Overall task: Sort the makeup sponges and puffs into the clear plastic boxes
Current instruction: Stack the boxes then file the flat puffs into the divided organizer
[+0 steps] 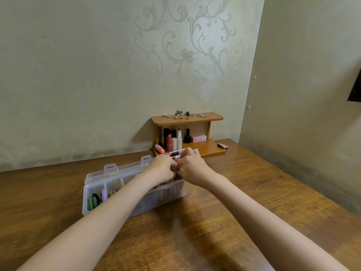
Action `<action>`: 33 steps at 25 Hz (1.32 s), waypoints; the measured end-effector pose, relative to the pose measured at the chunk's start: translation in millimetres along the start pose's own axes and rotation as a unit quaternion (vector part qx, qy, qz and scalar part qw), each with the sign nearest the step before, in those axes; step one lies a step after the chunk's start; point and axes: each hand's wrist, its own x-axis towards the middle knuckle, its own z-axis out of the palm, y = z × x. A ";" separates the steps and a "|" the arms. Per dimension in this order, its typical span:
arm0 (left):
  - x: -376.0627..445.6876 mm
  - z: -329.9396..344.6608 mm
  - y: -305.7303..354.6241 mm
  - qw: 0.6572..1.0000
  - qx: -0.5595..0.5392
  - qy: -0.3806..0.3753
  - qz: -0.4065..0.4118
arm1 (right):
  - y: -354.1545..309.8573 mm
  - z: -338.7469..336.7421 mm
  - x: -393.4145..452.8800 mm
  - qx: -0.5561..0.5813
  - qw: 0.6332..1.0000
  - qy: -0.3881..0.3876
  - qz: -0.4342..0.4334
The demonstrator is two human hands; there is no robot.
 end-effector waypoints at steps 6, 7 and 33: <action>9.8 -16.7 -6.5 0.996 -0.085 0.005 0.025 | 14.8 -6.2 3.6 0.173 0.979 -0.110 0.004; 13.4 -20.2 -7.1 0.996 -0.078 -0.034 0.032 | 21.7 -12.3 4.9 0.254 0.964 -0.070 0.026; 51.3 -11.1 2.8 0.982 0.045 -0.124 0.137 | 68.7 -15.3 65.2 0.173 0.953 0.249 -0.015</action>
